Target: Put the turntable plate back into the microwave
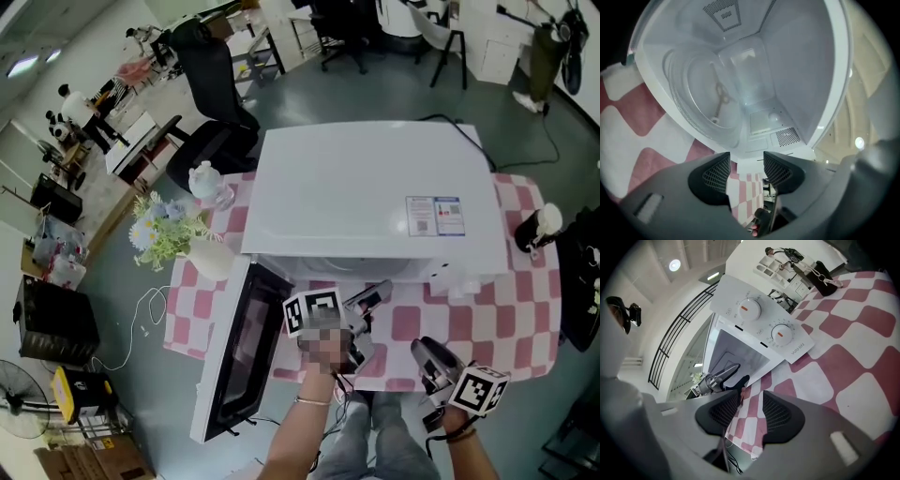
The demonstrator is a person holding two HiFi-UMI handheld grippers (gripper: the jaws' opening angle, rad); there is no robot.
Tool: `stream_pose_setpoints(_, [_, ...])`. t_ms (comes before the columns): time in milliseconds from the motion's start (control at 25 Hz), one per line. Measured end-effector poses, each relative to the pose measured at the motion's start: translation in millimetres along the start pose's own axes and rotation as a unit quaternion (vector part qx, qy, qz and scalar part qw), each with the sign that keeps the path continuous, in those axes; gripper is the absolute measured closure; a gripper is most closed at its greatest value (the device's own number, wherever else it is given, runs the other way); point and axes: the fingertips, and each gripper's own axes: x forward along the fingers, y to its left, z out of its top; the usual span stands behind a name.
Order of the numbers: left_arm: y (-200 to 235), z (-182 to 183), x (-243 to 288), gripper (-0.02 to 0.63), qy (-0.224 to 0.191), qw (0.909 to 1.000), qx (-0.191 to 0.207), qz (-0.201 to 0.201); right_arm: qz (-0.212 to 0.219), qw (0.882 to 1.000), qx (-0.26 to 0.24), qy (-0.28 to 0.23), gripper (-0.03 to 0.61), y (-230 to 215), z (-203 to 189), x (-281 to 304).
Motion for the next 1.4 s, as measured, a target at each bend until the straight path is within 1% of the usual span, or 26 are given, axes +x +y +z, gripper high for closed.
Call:
stream_pose_setpoints(120, [-4,-6,-17,0.397,-0.003,0.9971,0.062,0.043,-0.003,1.0,-0.011,-0.001,0.43,6,2,-1])
stream_pose_setpoints(240, [-9,-9,-40,0.397,-0.012,0.9866,0.132,0.094,-0.007,1.0,-0.024,-0.008,0.43,14,9,-1])
stream_pose_setpoints(360, [-22,-8,-66,0.413,-0.029,0.9718,0.192,0.134,-0.022,0.999,-0.044,-0.011,0.43,26,17,-2])
stream_pose_setpoints(480, [-39,-4,-91,0.427,-0.055,0.9551,0.244,0.159,-0.035,0.997,-0.072,-0.015,0.43,39,28,0])
stream_pose_setpoints(640, [-57,5,-121,0.437,-0.091,0.9294,0.3,0.194,-0.05,0.991,-0.119,-0.026,0.43,61,41,4])
stream_pose_setpoints(720, [-66,11,-137,0.471,-0.117,0.914,0.324,0.215,-0.059,0.988,-0.14,-0.036,0.431,74,49,4])
stream_pose_setpoints(760, [-70,13,-145,0.491,-0.13,0.9065,0.333,0.225,-0.063,0.986,-0.151,-0.041,0.431,81,52,2])
stream_pose_setpoints(880, [-84,18,-167,0.524,-0.166,0.8877,0.349,0.25,-0.074,0.976,-0.196,-0.059,0.431,105,63,-3])
stream_pose_setpoints(1000, [-96,24,-185,0.605,-0.201,0.8673,0.366,0.271,-0.075,0.963,-0.248,-0.074,0.431,131,73,-7])
stream_pose_setpoints(1040, [-100,26,-190,0.615,-0.211,0.8623,0.371,0.273,-0.073,0.959,-0.262,-0.08,0.431,138,75,-8])
stream_pose_setpoints(1120, [-107,29,-197,0.615,-0.226,0.8579,0.375,0.268,-0.073,0.952,-0.283,-0.095,0.431,150,81,-10])
stream_pose_setpoints(1280, [-117,38,-205,0.615,-0.251,0.8548,0.377,0.254,-0.094,0.935,-0.317,-0.128,0.443,160,98,-17])
stream_pose_setpoints(1400, [-122,45,-207,0.615,-0.258,0.8513,0.382,0.25,-0.113,0.926,-0.328,-0.15,0.496,162,110,-24])
